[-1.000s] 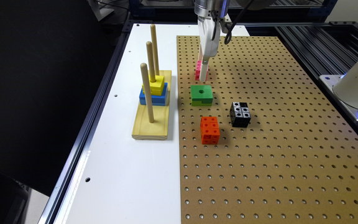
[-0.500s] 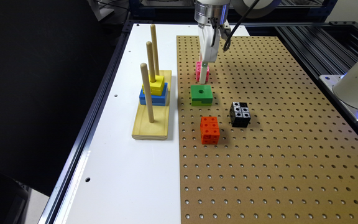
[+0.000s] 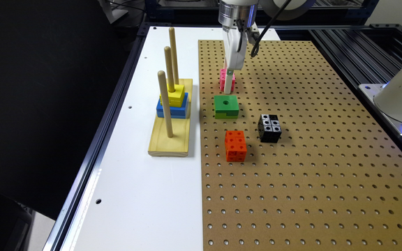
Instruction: Pick up pink block.
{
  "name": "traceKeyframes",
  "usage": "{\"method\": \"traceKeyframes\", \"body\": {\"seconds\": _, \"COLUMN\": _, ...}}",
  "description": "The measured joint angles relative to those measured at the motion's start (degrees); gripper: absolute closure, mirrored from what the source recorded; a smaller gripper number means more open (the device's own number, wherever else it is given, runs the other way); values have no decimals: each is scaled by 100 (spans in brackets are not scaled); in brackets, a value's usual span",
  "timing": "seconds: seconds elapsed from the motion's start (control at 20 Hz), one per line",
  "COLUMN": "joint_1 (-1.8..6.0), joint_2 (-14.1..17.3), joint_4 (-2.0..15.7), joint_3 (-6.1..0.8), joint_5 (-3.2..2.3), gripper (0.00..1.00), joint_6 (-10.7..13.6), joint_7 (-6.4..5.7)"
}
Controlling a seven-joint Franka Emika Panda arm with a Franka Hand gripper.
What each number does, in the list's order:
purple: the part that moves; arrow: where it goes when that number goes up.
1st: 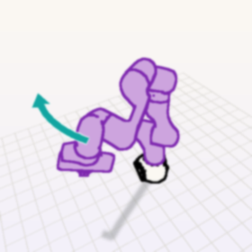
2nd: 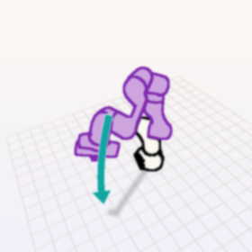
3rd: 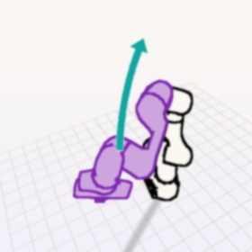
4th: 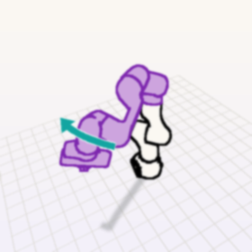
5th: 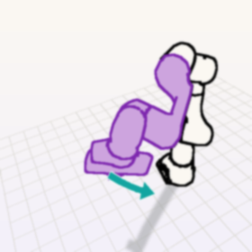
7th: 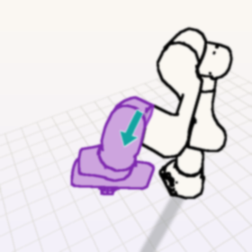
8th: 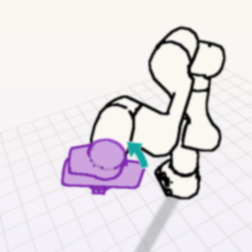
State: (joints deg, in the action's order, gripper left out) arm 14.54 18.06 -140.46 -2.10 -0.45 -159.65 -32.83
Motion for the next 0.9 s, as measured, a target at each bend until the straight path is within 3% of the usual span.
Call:
{"method": "traceKeyframes", "body": {"seconds": 0.25, "joint_1": 0, "joint_2": -46, "joint_4": -1, "joint_3": 0, "joint_5": 0, "gripper": 100, "joint_6": 16, "joint_7": 0}}
{"method": "traceKeyframes", "body": {"seconds": 0.6, "joint_1": 0, "joint_2": -623, "joint_4": -34, "joint_3": -2, "joint_5": 0, "gripper": 100, "joint_6": 574, "joint_7": 0}}
{"method": "traceKeyframes", "body": {"seconds": 0.9, "joint_1": 0, "joint_2": -784, "joint_4": -41, "joint_3": -3, "joint_5": 0, "gripper": 100, "joint_6": 688, "joint_7": 0}}
